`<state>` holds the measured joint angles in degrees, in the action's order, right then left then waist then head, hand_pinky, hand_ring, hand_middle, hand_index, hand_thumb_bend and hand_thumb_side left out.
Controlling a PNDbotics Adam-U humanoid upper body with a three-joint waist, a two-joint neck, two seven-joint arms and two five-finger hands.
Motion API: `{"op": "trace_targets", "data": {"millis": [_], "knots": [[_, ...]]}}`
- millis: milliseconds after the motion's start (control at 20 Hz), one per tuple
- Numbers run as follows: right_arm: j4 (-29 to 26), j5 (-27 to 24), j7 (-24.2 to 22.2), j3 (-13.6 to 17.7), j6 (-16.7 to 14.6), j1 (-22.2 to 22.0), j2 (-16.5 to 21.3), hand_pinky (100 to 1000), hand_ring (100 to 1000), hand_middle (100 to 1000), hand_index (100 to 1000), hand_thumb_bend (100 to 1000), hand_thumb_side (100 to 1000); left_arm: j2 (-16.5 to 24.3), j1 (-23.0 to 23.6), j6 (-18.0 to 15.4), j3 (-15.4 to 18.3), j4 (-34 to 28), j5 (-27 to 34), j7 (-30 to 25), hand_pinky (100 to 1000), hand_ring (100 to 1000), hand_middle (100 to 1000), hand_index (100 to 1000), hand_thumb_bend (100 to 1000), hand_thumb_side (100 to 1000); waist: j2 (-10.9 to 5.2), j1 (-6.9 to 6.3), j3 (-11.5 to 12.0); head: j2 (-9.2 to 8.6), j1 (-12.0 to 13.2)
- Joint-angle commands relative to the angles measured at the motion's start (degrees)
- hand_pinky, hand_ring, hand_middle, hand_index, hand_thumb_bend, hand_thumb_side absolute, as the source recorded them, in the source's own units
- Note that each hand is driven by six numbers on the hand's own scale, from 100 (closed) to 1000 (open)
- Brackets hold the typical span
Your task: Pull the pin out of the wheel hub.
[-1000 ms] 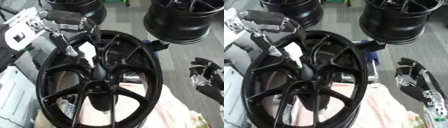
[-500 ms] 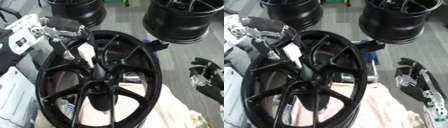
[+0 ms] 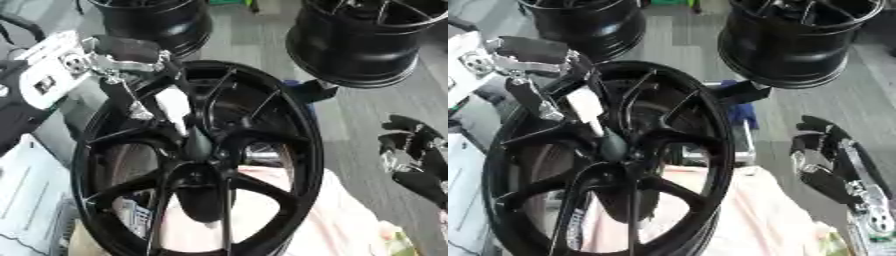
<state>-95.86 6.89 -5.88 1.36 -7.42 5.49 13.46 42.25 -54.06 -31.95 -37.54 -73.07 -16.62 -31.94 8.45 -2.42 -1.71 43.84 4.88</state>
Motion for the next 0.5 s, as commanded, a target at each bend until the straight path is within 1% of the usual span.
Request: {"op": "trace_targets", "data": {"millis": [50,100,150,200,300,500], "knots": [[-0.4,0.1,0.0,0.0,0.0,0.4,1.2,751,718,741,847,100,130,0.9,-1.3,-20.0,1.4,1.0,1.7,-20.0,764,557,464,554,193,125,-0.98,0.13,0.0,0.27,0.1],[-0.4,0.1,0.0,0.0,0.0,0.4,1.2,752,718,741,847,100,130,0.9,-1.3,-20.0,1.7,1.5,2.2,-20.0,755,534,430,524,153,128,-0.99,0.14,0.0,0.27,0.1],[-0.4,0.1,0.0,0.0,0.0,0.4,1.2,751,718,741,847,100,130,0.8,-1.3,-20.0,2.2,2.1,2.8,-20.0,751,527,416,511,135,130,-0.99,0.16,0.1,0.27,0.1],[-0.4,0.1,0.0,0.0,0.0,0.4,1.1,752,718,741,847,100,131,0.8,-1.4,-20.0,2.6,2.5,3.4,-20.0,741,501,375,475,100,135,-1.00,0.18,0.1,0.27,0.1],[-0.3,0.1,0.0,0.0,0.0,0.4,1.1,752,718,741,847,100,130,0.6,-1.7,-20.0,3.9,3.6,5.0,-20.0,736,487,354,456,100,140,-1.04,0.23,0.1,0.27,0.1],[-0.3,0.1,0.0,0.1,0.0,0.3,1.1,752,718,741,847,100,129,0.3,-3.0,-19.2,6.8,4.5,7.8,-20.0,735,480,346,450,100,145,-1.19,0.32,0.2,0.27,0.2]]}}
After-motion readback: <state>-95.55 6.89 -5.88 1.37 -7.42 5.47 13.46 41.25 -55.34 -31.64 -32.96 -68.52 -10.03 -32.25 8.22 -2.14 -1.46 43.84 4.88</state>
